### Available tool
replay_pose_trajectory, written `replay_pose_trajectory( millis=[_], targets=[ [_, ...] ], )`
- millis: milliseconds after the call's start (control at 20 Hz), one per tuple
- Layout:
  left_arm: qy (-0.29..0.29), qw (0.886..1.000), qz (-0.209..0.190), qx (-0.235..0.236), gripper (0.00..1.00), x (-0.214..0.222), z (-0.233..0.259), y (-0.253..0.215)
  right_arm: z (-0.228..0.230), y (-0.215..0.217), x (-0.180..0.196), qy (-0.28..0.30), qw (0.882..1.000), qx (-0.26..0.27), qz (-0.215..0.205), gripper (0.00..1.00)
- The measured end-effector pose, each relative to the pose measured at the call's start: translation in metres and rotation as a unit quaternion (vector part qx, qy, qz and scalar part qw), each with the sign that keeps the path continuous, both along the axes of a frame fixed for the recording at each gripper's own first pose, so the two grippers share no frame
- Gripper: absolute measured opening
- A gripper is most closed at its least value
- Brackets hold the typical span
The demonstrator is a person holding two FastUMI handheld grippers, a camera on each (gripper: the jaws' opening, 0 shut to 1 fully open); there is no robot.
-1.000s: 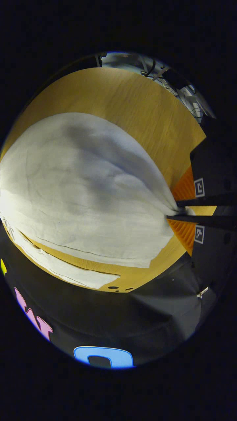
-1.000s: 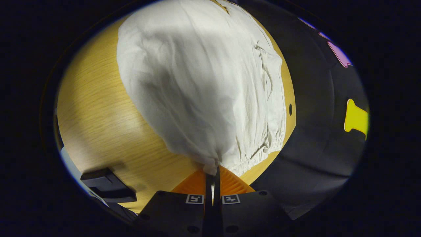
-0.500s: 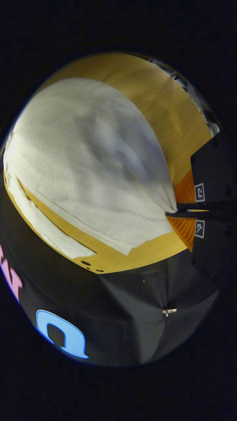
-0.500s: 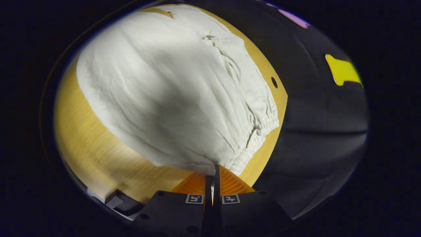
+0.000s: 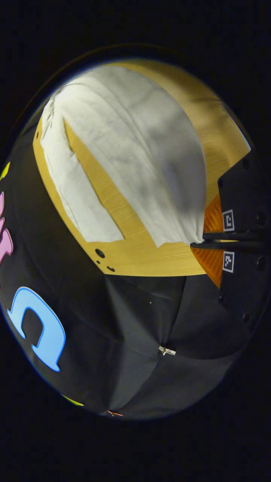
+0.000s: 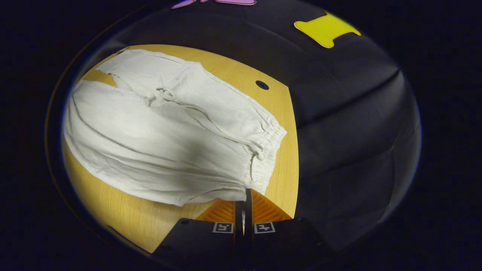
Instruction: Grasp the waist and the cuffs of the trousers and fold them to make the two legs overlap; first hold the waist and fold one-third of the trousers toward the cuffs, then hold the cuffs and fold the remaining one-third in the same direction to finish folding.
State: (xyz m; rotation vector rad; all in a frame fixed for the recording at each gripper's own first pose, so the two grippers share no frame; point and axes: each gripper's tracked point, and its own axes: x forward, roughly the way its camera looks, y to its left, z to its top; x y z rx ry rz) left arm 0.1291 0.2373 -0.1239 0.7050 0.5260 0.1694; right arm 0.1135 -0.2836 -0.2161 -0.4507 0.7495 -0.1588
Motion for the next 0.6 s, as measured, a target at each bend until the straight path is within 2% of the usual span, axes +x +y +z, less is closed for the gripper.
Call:
replay_pose_trajectory(
  millis=[200,400,600],
  targets=[
    [-0.032,0.999,-0.02,0.007,0.05,0.045,0.038,-0.011,0.016,-0.004,0.017,-0.001,1.0,-0.008,0.02,0.05],
    [-0.054,0.998,-0.034,0.024,0.05,0.075,0.064,-0.024,0.036,-0.004,0.046,-0.008,1.0,0.02,0.019,0.05],
    [-0.08,0.997,-0.012,-0.012,0.05,0.108,0.085,-0.023,0.052,-0.002,0.07,-0.013,0.998,0.065,0.015,0.05]
  ],
)
